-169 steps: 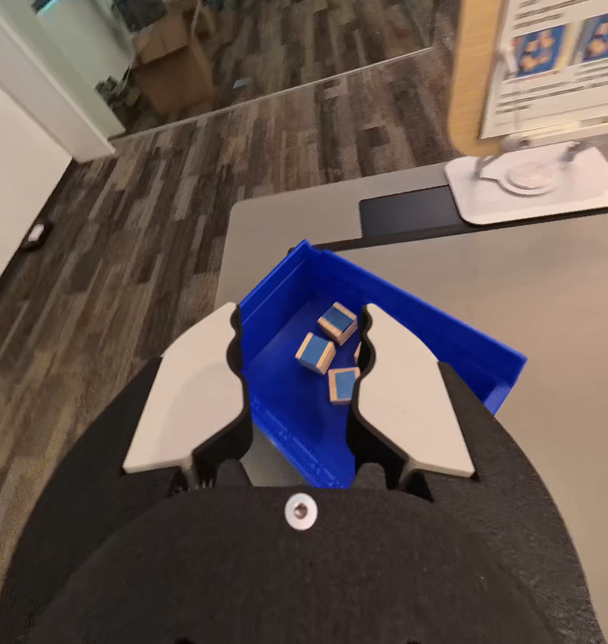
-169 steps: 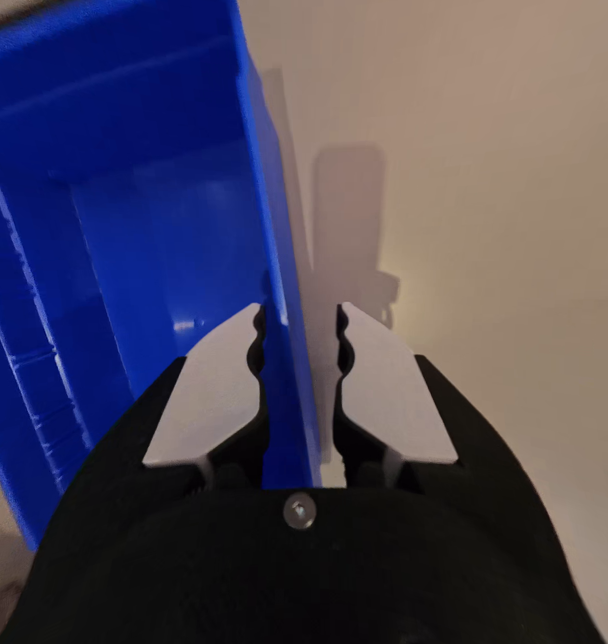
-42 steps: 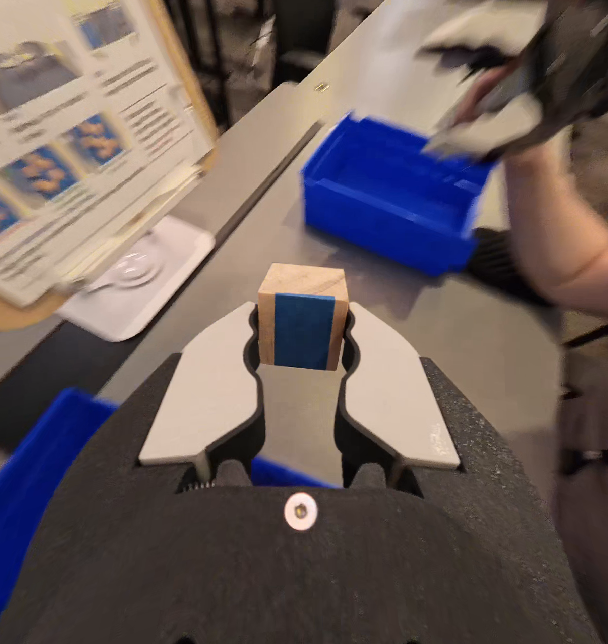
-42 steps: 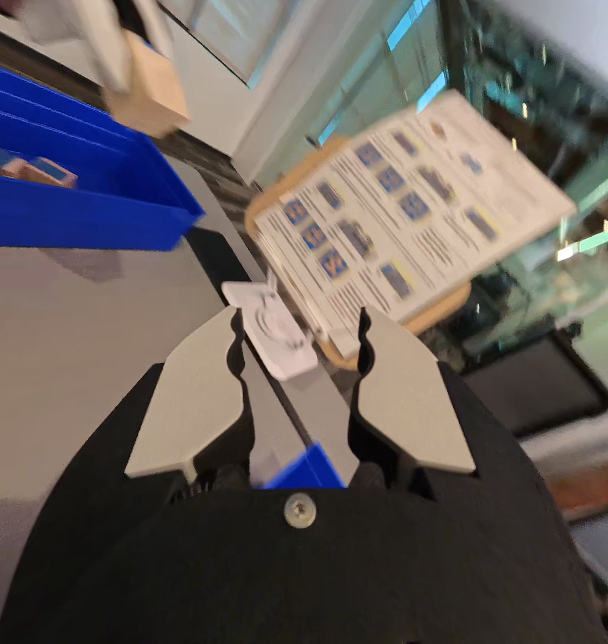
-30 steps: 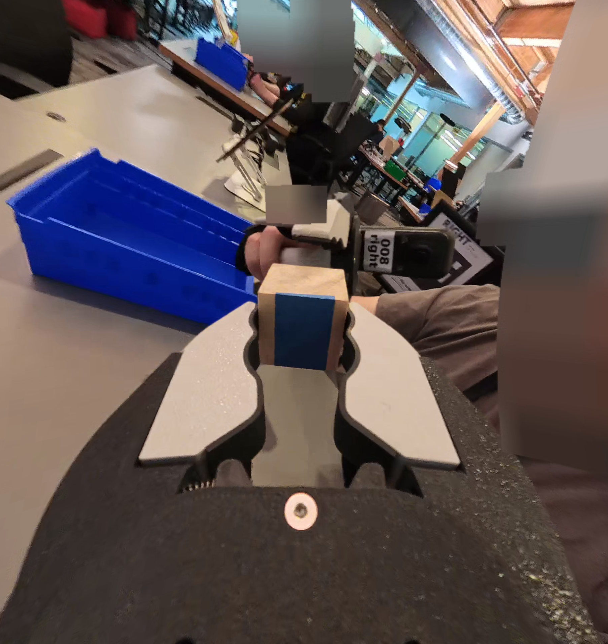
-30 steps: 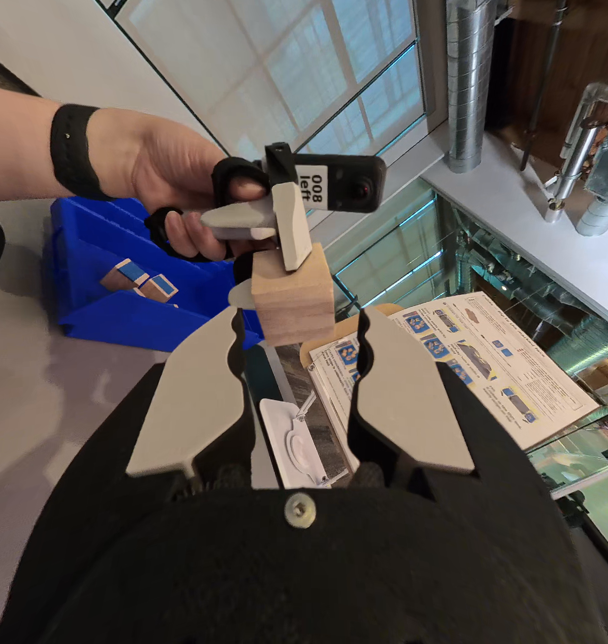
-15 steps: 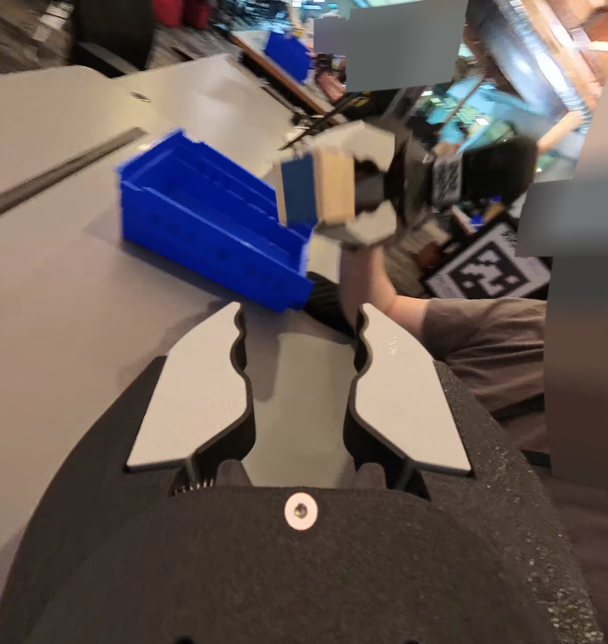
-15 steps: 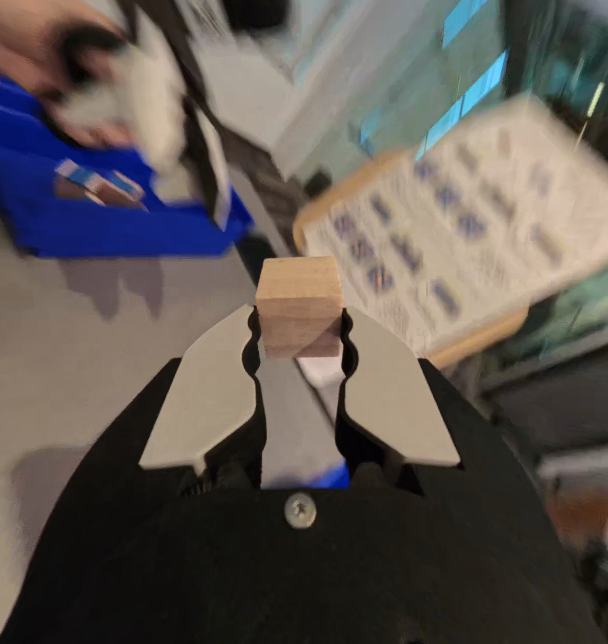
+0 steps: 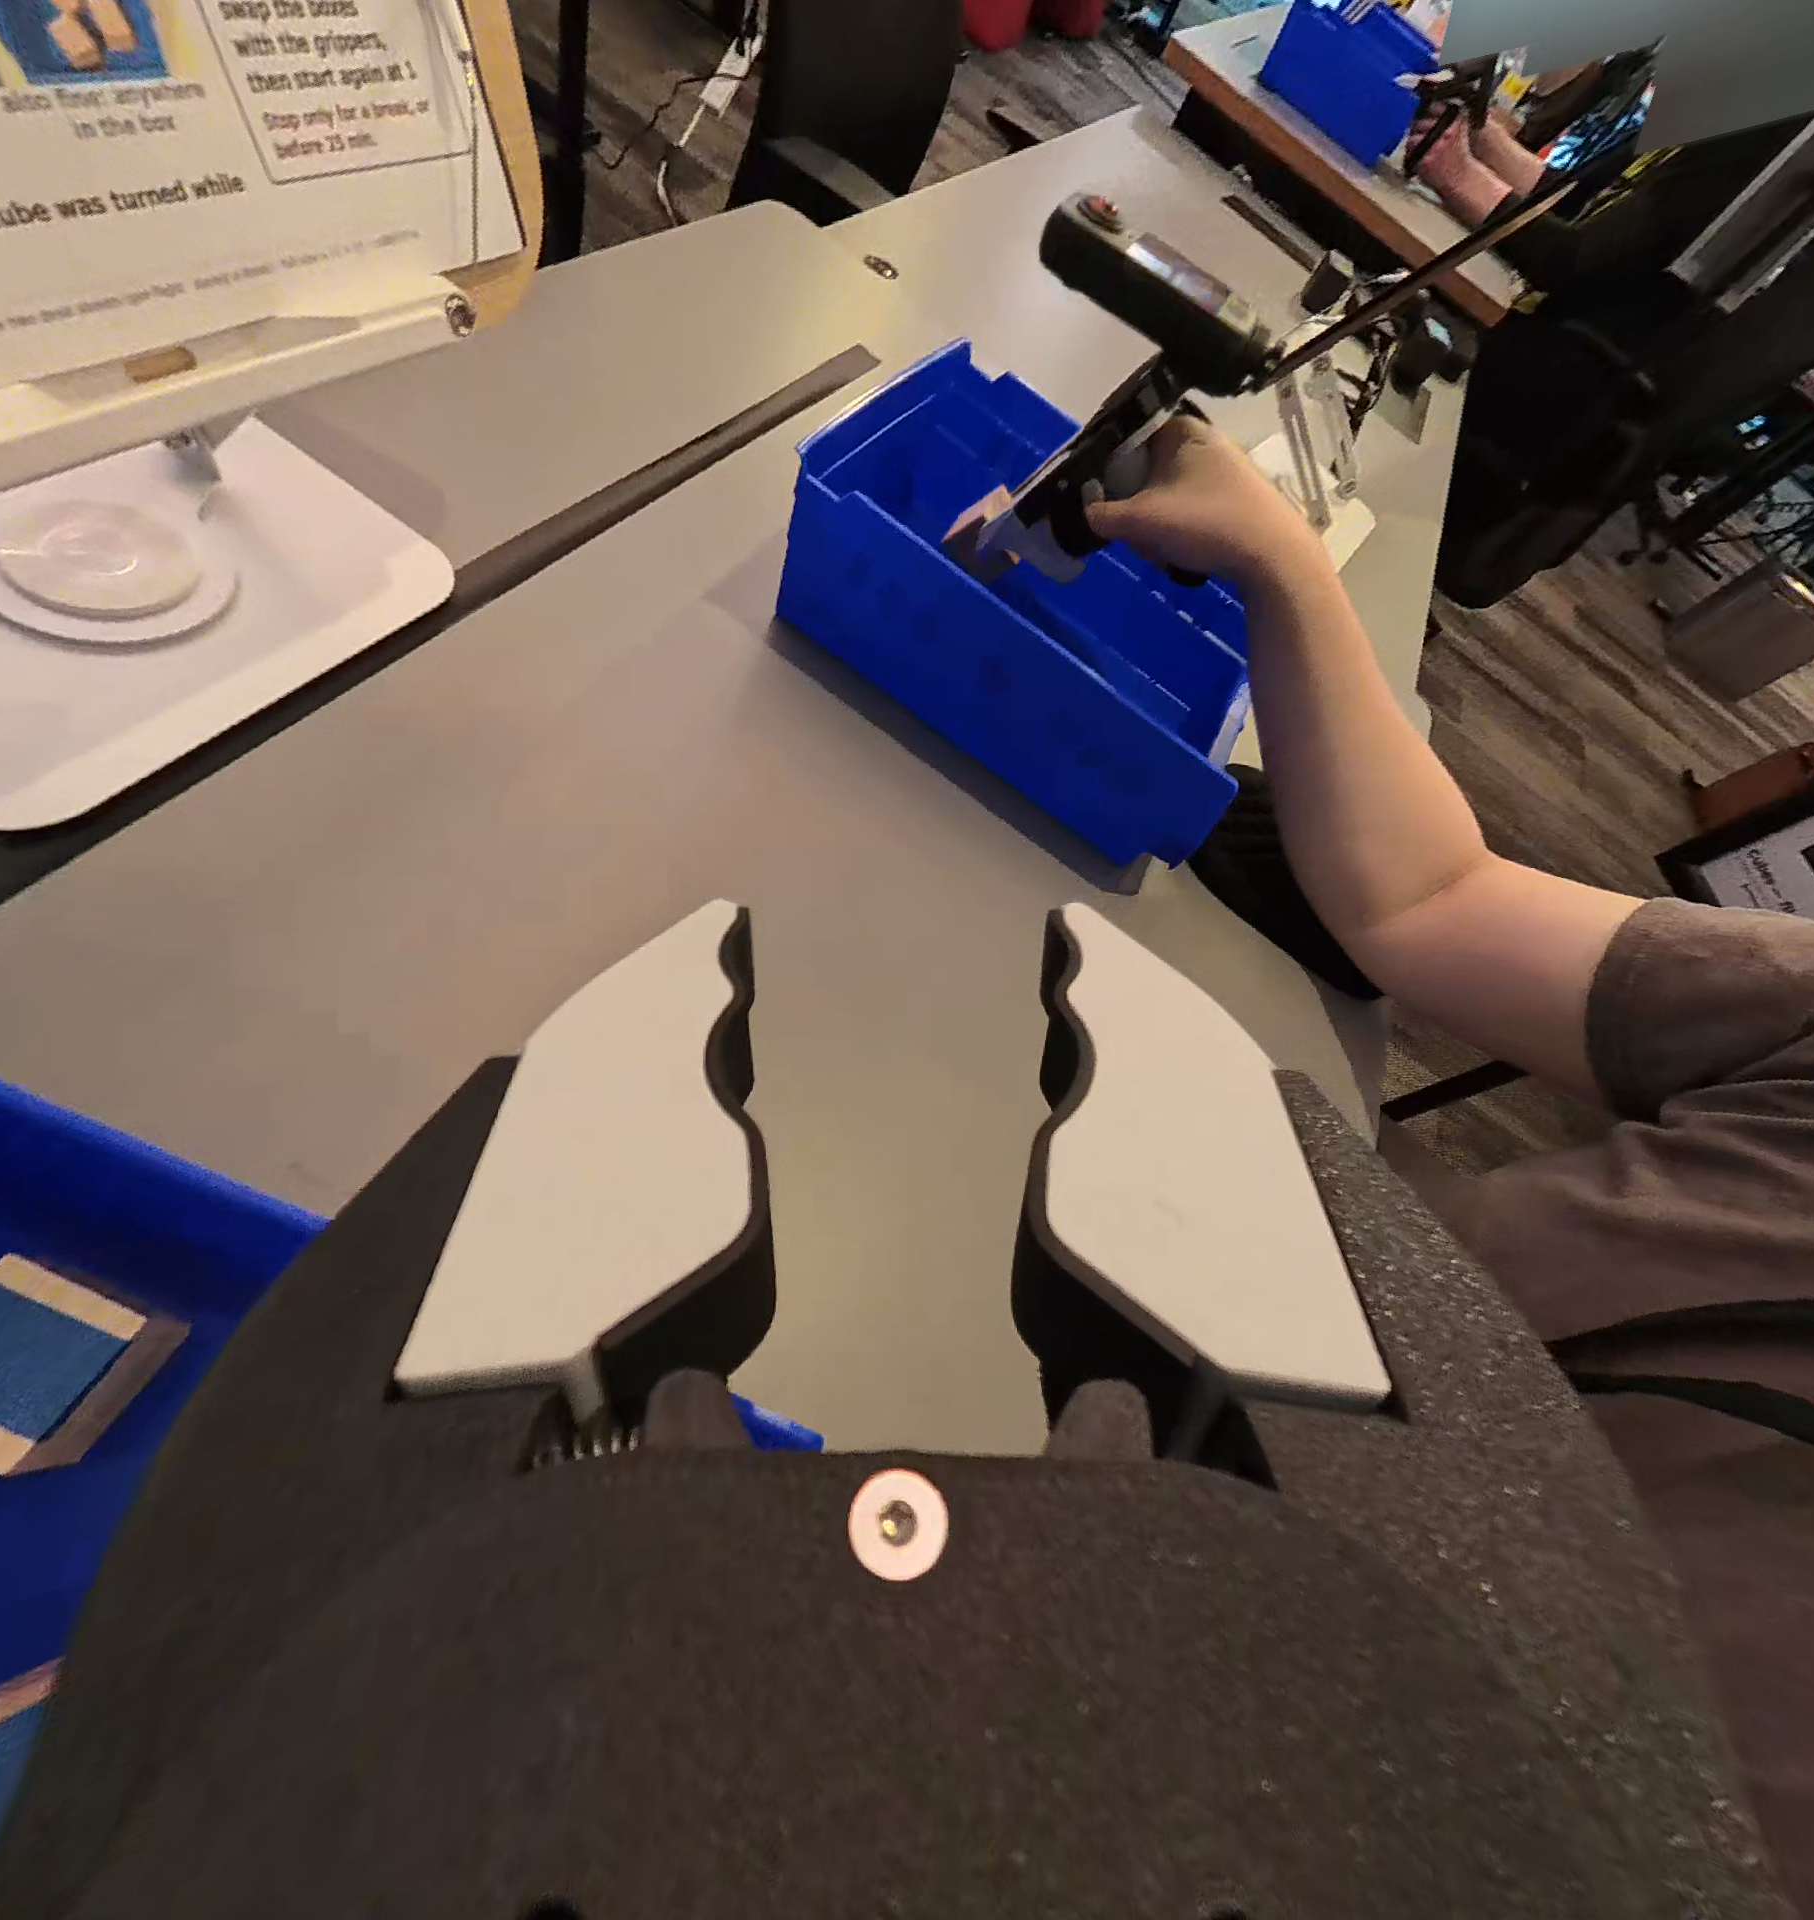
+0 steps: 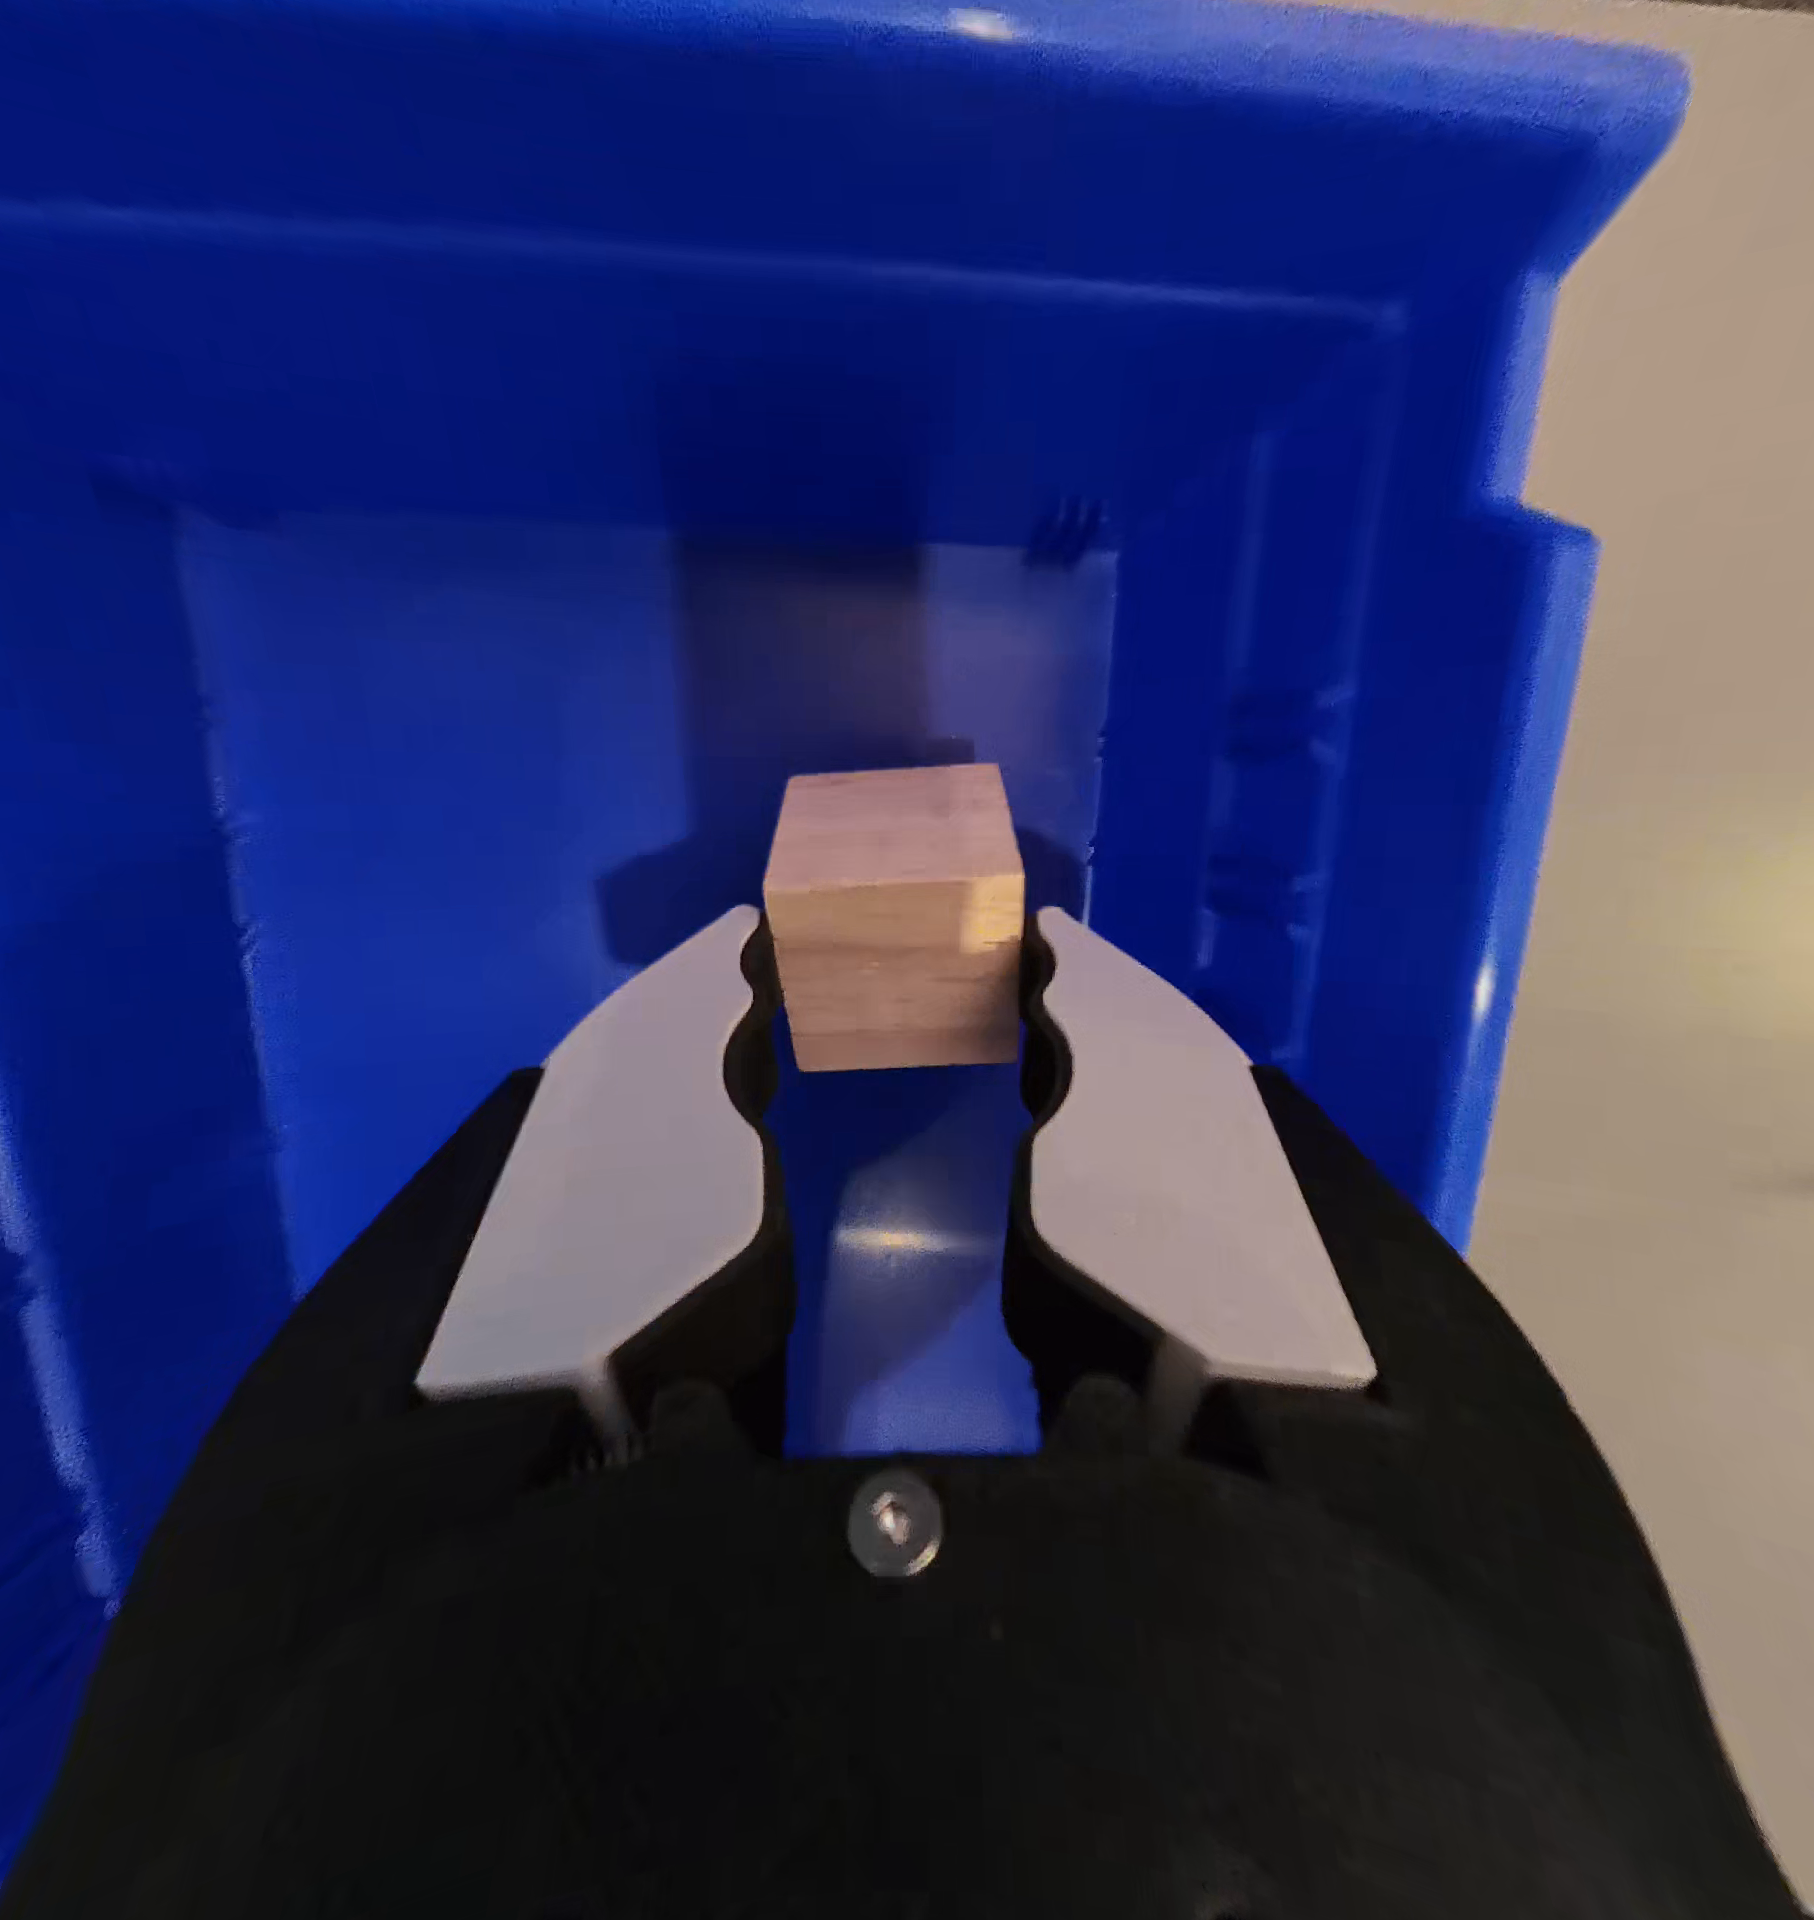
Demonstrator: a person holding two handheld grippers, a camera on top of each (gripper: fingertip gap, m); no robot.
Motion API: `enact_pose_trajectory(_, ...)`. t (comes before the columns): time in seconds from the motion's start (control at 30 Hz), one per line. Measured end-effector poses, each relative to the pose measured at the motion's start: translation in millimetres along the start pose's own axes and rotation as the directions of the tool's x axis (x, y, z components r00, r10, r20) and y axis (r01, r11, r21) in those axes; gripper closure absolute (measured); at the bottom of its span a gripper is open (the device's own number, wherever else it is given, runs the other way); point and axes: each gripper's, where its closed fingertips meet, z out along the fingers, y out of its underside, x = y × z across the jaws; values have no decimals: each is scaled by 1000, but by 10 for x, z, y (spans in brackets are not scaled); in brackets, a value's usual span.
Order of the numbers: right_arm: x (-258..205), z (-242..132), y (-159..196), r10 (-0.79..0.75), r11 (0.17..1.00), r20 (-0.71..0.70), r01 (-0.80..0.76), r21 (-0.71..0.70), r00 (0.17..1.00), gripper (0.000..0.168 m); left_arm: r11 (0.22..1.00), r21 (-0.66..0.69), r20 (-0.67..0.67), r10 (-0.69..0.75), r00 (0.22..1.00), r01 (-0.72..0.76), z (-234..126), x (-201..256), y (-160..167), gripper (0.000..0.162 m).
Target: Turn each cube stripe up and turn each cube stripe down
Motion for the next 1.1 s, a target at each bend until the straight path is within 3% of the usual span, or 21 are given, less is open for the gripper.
enact_pose_trajectory(0.2,88,98,-12,30,1000,-52,-31,-4,998,123,998,-62,71,-13,997,17,-40,-179,121,109)
enact_pose_trajectory(0.4,18,123,-22,-5,1000,-22,5,-15,1000,110,997,-62,337,-11,941,34,-339,-797,213,108)
enact_pose_trajectory(0.53,-24,-60,-180,-44,995,-27,46,91,999,110,987,-160,495,98,863,-20,-454,-1281,387,110)
enact_pose_trajectory(0.63,-96,-226,-238,-61,987,2,60,146,998,109,975,-192,603,28,797,110,-428,-1673,595,110)
enact_pose_trajectory(0.8,-195,-443,-270,-105,976,0,103,190,995,109,932,-95,695,-189,694,349,-294,-2081,851,107)
enact_pose_trajectory(1.1,-327,-569,-305,-198,957,-24,199,211,980,109,857,-181,785,-170,596,482,-130,-2397,1288,104)
